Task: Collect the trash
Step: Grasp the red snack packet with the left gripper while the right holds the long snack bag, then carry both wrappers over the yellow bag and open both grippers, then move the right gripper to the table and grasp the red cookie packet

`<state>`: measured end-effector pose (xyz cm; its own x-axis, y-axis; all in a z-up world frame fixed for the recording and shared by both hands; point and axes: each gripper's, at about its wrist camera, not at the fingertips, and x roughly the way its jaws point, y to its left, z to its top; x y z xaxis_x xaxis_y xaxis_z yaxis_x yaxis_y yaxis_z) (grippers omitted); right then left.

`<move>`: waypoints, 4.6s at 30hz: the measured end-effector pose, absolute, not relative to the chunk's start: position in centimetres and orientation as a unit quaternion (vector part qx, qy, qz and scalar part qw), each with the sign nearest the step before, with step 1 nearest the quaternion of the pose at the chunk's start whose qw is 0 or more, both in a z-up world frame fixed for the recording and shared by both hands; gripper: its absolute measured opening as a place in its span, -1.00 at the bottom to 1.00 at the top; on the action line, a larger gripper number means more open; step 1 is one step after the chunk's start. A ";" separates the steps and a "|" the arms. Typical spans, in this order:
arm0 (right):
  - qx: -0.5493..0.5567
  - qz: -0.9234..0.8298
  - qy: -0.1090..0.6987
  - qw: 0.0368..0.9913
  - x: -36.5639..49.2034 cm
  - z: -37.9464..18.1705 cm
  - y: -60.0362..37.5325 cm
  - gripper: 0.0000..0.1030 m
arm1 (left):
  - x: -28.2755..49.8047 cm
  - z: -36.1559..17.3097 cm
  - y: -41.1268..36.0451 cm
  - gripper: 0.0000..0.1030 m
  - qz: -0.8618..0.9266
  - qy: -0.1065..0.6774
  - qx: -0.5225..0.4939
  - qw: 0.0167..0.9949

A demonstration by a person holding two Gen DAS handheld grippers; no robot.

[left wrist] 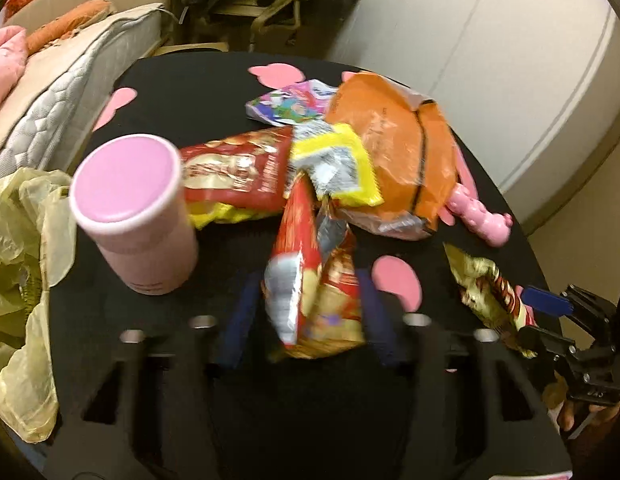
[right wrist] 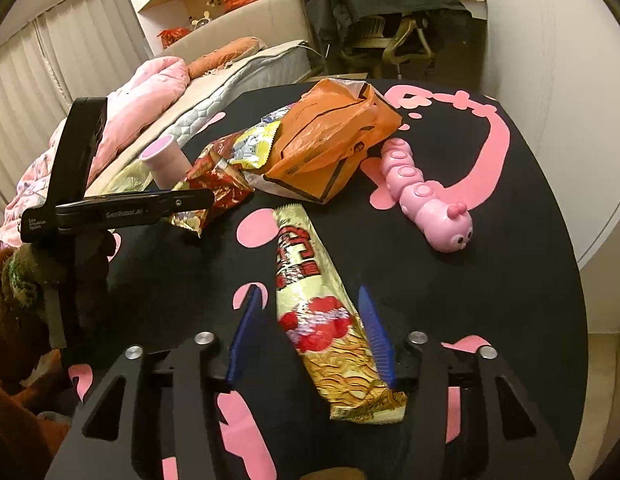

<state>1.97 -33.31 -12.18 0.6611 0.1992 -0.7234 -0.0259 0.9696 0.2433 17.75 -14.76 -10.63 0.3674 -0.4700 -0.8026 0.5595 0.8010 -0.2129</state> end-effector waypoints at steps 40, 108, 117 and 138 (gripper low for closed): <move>0.017 0.098 0.336 0.936 5.6 -3.3 -27.7 -0.66 | 11.7 -2.9 -5.1 -0.60 -0.297 0.409 0.014 0.862; 0.010 0.270 0.478 0.836 30.4 -11.9 -0.4 -0.65 | 23.7 -12.7 15.6 -0.53 -0.139 0.495 -0.121 0.849; 0.026 0.264 0.470 0.842 29.8 -10.9 -1.7 -0.38 | 23.0 -10.8 17.0 -0.19 -0.111 0.482 -0.128 0.860; -0.020 0.179 0.363 0.914 20.3 -3.0 -14.2 -0.38 | 22.6 -6.7 6.8 -0.09 -0.159 0.455 -0.097 0.871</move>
<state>20.34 -14.21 -2.96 0.6717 0.3130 -0.6714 -0.3420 0.9350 0.0938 22.58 6.81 -6.72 0.5361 -0.3642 -0.7616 0.1882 0.9310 -0.3128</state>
